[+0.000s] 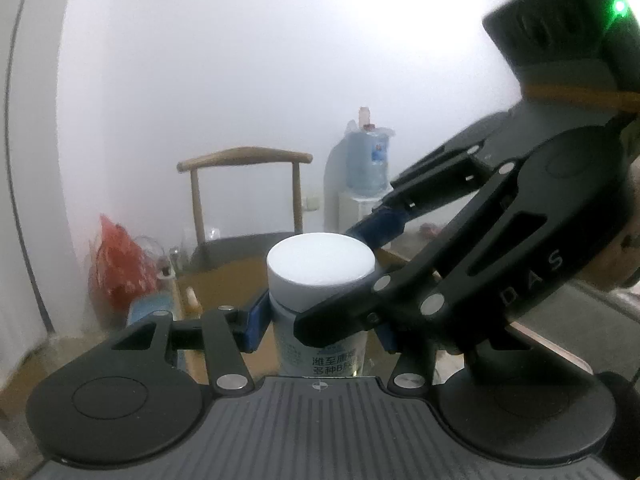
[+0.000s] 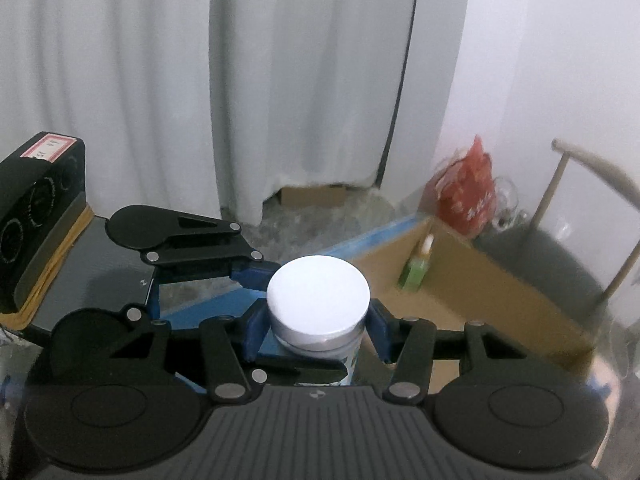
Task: Organize rigid objects
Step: 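Carry the white bottle with the right gripper and lower it into the box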
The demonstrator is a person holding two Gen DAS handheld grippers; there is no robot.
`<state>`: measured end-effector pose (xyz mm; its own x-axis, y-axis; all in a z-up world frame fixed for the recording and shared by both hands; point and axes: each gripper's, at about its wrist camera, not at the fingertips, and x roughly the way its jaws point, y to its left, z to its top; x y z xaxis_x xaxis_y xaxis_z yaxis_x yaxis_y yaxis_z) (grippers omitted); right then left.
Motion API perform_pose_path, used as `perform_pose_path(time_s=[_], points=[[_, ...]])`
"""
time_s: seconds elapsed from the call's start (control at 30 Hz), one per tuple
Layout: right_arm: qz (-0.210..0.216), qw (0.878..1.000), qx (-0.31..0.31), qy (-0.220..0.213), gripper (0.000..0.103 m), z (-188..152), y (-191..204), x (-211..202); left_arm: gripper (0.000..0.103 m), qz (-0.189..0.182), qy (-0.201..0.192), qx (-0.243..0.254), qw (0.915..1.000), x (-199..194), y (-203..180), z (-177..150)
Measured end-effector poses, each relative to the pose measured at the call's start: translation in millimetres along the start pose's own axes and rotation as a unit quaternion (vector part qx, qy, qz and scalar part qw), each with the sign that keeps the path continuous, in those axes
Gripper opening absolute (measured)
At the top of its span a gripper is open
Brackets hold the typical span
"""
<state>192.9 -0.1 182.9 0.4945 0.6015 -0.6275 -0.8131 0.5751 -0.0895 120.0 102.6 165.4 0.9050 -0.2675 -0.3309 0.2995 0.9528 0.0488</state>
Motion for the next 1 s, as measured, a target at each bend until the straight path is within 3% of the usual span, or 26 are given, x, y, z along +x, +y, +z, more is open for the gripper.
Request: perform_pose_path(time_s=[0.23,0.4,0.53,0.67,0.83,0.9,1.0], points=[[-0.013,0.995,0.096,-0.003,0.056,37,-63,28,0.053,-0.023,0.037,-0.005,0.9990,67,48,41],[-0.016,0.984,0.179,0.000,0.056,32,-127,81,0.053,-0.037,0.078,0.006,0.9963,137,74,36],[-0.015,0.972,0.233,0.020,0.056,11,-168,123,0.053,-0.038,0.110,0.061,0.9914,185,75,17],[-0.039,0.967,0.251,0.036,0.056,0,-189,153,0.053,-0.052,0.132,0.078,0.9868,221,84,5],[-0.030,0.960,0.276,0.041,0.056,-12,-204,173,0.054,-0.057,0.179,0.085,0.9786,243,94,1],[-0.031,0.957,0.286,0.037,0.056,-14,-207,177,0.065,-0.032,0.203,0.075,0.9757,250,96,1],[-0.037,0.955,0.294,0.033,0.056,-16,-209,183,0.069,-0.011,0.225,0.073,0.9715,254,97,1]])
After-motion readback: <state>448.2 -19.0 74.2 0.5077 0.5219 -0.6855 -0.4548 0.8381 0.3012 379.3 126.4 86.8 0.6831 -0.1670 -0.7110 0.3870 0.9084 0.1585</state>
